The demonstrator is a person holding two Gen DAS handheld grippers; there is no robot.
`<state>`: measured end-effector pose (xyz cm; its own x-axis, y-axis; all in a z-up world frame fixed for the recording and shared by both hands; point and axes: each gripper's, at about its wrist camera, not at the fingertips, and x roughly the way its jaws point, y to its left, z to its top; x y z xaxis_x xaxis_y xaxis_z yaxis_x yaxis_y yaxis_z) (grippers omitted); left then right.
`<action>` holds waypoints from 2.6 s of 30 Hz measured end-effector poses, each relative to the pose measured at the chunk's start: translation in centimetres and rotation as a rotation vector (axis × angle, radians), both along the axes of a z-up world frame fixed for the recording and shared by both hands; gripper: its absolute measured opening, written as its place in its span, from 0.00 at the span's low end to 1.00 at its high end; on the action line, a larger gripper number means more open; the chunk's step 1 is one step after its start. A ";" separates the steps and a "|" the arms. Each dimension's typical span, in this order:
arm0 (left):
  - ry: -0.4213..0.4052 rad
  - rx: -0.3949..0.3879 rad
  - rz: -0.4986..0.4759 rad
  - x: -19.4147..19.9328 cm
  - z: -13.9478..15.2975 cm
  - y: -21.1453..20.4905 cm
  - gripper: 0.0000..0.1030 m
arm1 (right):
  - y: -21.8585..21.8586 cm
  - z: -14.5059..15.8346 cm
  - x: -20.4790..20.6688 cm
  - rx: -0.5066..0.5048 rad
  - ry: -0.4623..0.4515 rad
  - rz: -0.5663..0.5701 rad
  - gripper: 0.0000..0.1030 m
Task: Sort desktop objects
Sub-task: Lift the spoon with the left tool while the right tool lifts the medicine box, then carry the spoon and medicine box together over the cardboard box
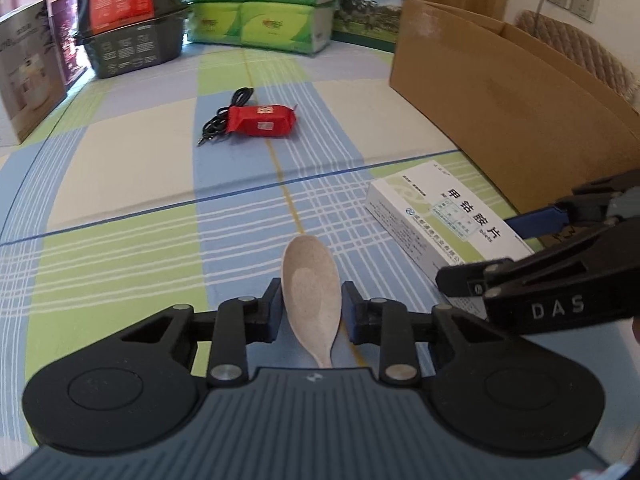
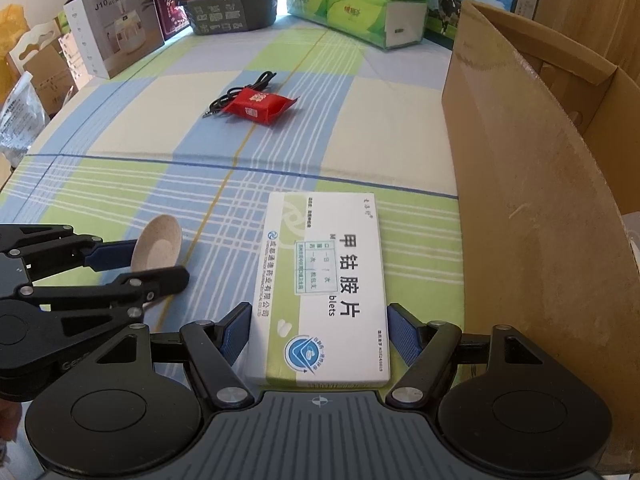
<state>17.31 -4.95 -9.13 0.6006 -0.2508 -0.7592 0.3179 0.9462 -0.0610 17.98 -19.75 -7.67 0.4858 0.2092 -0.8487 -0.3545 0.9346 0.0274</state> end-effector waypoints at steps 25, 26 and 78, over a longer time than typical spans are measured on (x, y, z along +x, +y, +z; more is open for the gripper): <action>-0.026 0.074 0.096 -0.5 0.0 0.0 0.27 | 0.7 0.0 0.6 0.004 -0.032 0.019 0.68; -0.020 0.065 0.095 -0.5 0.0 0.1 0.26 | 0.8 0.0 0.6 0.004 -0.035 0.021 0.68; -0.120 -0.049 0.102 -11.7 15.5 -3.1 0.26 | -7.2 15.5 -14.8 0.118 -0.304 -0.118 0.66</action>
